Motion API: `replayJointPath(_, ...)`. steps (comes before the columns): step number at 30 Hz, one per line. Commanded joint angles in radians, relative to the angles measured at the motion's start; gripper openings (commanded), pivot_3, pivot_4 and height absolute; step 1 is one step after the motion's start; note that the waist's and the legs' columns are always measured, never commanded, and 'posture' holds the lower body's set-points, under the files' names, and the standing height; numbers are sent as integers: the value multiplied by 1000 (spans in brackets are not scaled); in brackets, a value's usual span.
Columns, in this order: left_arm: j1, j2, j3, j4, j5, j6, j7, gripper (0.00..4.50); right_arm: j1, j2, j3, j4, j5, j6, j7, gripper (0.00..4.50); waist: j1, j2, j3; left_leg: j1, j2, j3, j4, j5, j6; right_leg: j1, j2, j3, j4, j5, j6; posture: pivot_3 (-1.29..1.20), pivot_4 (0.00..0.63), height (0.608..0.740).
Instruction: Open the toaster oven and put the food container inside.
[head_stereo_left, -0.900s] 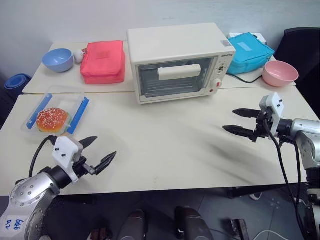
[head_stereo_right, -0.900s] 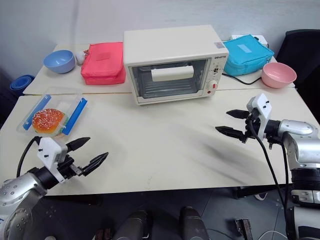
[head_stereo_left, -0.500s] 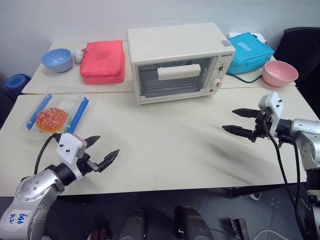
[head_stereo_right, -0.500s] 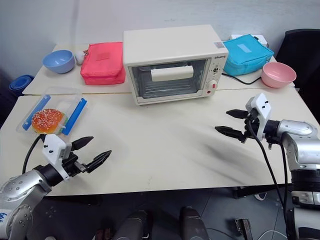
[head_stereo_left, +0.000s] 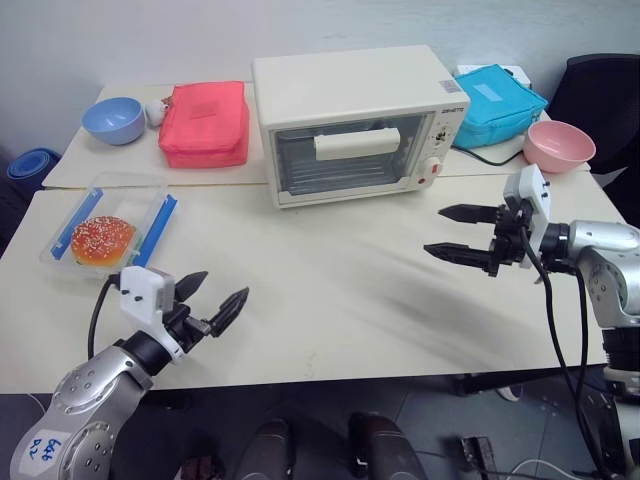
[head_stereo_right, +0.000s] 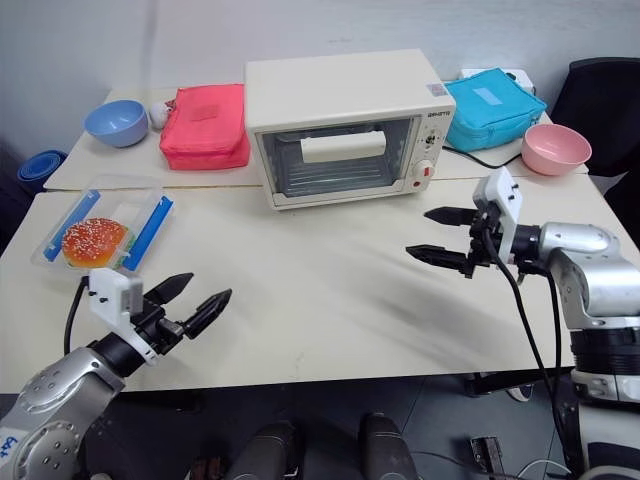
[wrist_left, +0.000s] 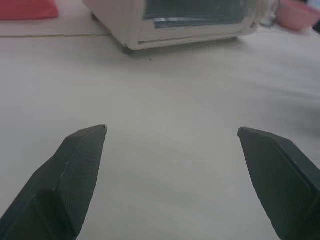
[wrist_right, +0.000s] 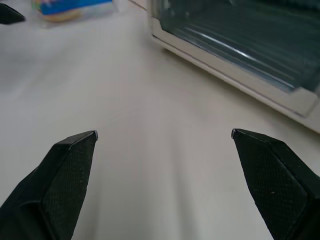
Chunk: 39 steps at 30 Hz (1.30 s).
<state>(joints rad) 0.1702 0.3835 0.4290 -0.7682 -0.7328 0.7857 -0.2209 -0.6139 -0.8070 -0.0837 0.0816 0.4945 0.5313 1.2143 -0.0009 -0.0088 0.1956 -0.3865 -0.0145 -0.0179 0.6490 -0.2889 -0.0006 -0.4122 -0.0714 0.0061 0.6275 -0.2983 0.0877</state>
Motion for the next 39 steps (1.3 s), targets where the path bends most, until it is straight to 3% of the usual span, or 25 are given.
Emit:
replayJointPath(1, 5, -70, 107, -58, -135, 33, 174, 4500, -62, 5, 7, -31, 40, 30, 37, 4482, 1, 0, 0, 0, 0, 0, 0, 0, 0, 0, 0, 0, 0, 0, 0, 0, 150, 740)
replayJointPath(5, -2, -103, 178, -70, -269, 46, 336, 4500, -127, 20, 17, -21, 64, 58, 57, 4482, 2, 0, 0, 0, 0, 0, 1, 0, 0, 0, 0, 0, 0, 0, 0, 0, 150, 740)
replayJointPath(8, 4, -23, 147, -131, -272, 47, 326, 4500, -154, 29, 13, -2, 68, 64, 53, 4482, 4, -1, 0, 0, 0, 0, 1, 0, 0, 0, 0, 0, 0, 0, 0, 0, 150, 740)
replayJointPath(14, -93, 191, 80, -150, -315, 14, 160, 4500, -169, 28, -21, 128, 7, -4, -12, 4482, 15, -1, 0, 0, -2, 1, 2, 0, 0, 1, 0, 0, -1, 0, 0, 0, 150, 740)
replayJointPath(23, -440, 436, 3, 160, -292, 1, -91, 4500, -371, 180, -23, 413, -73, -138, -169, 4482, -8, -1, 0, 0, 2, 3, 0, 5, -8, -1, 6, 2, 0, 0, 0, 0, 150, 740)
replayJointPath(31, -577, 493, -38, 288, -222, -27, -208, 4500, -475, 303, 5, 564, -138, -243, -180, 4482, -21, -1, 0, -3, 4, 3, -1, 3, -10, -4, 8, 2, 1, 0, 0, 0, 150, 740)
replayJointPath(39, -626, 470, -62, 297, -187, -34, -230, 4500, -488, 326, 24, 601, -177, -269, -155, 4482, -26, -1, 0, -3, 4, 3, -1, 3, -10, -4, 8, 2, 1, 0, 0, 0, 150, 740)
